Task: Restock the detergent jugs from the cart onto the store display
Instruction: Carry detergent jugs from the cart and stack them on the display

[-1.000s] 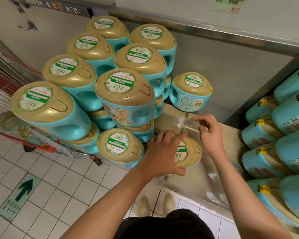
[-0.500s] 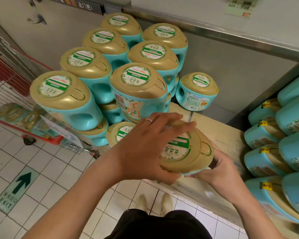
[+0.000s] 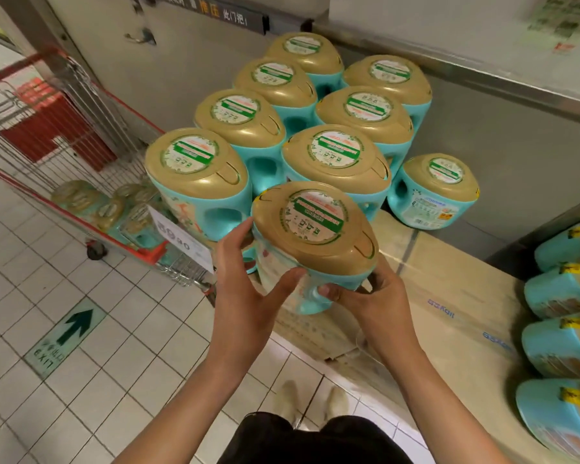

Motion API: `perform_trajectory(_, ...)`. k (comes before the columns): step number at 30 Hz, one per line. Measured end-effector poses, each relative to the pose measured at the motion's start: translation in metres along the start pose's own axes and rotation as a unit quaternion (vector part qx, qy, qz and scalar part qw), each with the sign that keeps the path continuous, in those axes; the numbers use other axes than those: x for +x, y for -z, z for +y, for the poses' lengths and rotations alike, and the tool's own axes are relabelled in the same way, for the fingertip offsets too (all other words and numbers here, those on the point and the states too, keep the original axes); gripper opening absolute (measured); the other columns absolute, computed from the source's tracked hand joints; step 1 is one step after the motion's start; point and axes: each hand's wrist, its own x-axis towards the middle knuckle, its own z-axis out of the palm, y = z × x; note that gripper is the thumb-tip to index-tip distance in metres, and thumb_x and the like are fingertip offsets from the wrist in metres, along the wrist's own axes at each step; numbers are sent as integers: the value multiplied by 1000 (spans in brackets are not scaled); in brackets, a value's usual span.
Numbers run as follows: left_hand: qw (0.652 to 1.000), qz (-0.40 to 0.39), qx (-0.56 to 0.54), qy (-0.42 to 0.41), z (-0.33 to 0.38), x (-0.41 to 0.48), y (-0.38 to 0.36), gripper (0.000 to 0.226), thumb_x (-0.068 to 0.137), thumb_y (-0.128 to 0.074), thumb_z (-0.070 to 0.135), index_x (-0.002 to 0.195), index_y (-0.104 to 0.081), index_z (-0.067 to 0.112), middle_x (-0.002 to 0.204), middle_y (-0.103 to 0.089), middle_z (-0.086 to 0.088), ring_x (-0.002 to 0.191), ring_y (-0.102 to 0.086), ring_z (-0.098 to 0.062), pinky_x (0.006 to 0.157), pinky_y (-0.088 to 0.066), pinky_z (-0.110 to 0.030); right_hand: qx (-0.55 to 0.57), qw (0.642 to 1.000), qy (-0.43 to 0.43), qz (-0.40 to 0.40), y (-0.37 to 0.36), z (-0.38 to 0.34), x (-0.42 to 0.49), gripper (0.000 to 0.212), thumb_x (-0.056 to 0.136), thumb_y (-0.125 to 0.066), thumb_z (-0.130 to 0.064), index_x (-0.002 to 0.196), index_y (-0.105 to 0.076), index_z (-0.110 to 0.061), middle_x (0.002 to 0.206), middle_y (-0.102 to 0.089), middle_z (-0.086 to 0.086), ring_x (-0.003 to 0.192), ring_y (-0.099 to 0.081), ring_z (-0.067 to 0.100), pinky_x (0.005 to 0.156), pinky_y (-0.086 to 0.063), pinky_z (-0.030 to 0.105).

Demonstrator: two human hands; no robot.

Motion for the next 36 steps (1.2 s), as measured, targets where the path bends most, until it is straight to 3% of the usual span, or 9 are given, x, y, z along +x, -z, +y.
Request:
perform_trajectory(4, 1000, 3, -23, -4, -17, -2, 5, 85, 88, -76, 57, 158, -34, 32, 148, -43, 14, 142, -49, -21, 106, -53, -45, 3, 1000, -1, -8, -12, 2, 8, 60, 60, -97, -39, 115, -72, -42, 127, -71, -4, 122, -66, 16, 101, -58, 52)
perform_trajectory(9, 1000, -5, -12, -10, -27, -3, 1, 89, 92, -77, 36, 162, -24, 39, 152, -42, 15, 141, -49, -21, 104, -55, -39, -22, 999, -2, -25, -10, 1, 17, 56, 62, -93, -43, 113, -69, -47, 127, -70, -7, 120, -65, 7, 99, -58, 45)
perform_trajectory(13, 998, -10, -43, 33, -33, -13, -7, 93, 93, -77, 25, 163, -18, 42, 154, -41, 16, 141, -49, -20, 104, -55, -50, -67, 997, -12, -33, -7, 11, 18, 63, 67, -91, -51, 122, -61, -49, 129, -66, -13, 122, -62, 2, 103, -56, 39)
perform_trajectory(19, 987, -51, -106, 110, -46, -22, -13, 88, 92, -76, 26, 156, -23, 56, 152, -41, 17, 133, -55, -3, 95, -59, -31, -73, 995, -33, -66, -3, 27, 9, 76, 76, -92, -41, 138, -49, -46, 137, -65, -16, 129, -62, 4, 106, -54, 42)
perform_trajectory(21, 985, -61, -118, 114, -50, -20, -12, 88, 93, -75, 24, 157, -24, 54, 150, -43, 19, 131, -57, -4, 93, -59, -25, -78, 994, -39, -68, -3, 28, 8, 76, 78, -91, -39, 140, -48, -47, 138, -65, -19, 129, -61, 1, 106, -53, 34)
perform_trajectory(24, 988, -82, -97, 87, -57, -18, -11, 91, 93, -74, 27, 161, -18, 49, 158, -39, 10, 140, -52, -16, 99, -59, -35, -97, 992, -36, -76, -2, 30, 4, 78, 82, -87, -34, 147, -45, -44, 139, -62, -26, 132, -57, -6, 104, -47, 13)
perform_trajectory(26, 989, -91, -83, 85, -59, -19, -11, 95, 91, -74, 34, 162, -12, 51, 159, -36, 13, 139, -53, -10, 99, -60, -41, -99, 991, -34, -80, -2, 32, 0, 78, 85, -86, -30, 150, -45, -40, 141, -61, -29, 133, -55, -7, 104, -45, 10)
perform_trajectory(32, 984, -98, -89, 115, -66, -26, -10, 93, 92, -71, 41, 163, -11, 48, 156, -39, 18, 135, -55, -3, 99, -58, -44, -136, 989, -43, -45, 4, 34, -15, 82, 86, -84, -35, 154, -40, -40, 141, -55, -34, 134, -51, -10, 104, -46, 11)
perform_trajectory(36, 982, -96, -94, 130, -69, -36, -6, 69, 95, -69, 43, 154, -34, 44, 142, -51, 25, 127, -60, -6, 93, -57, -33, -137, 990, -37, 19, 17, 29, -42, 44, 83, -70, -49, 125, -57, -42, 118, -64, -29, 117, -61, -2, 88, -57, 27)
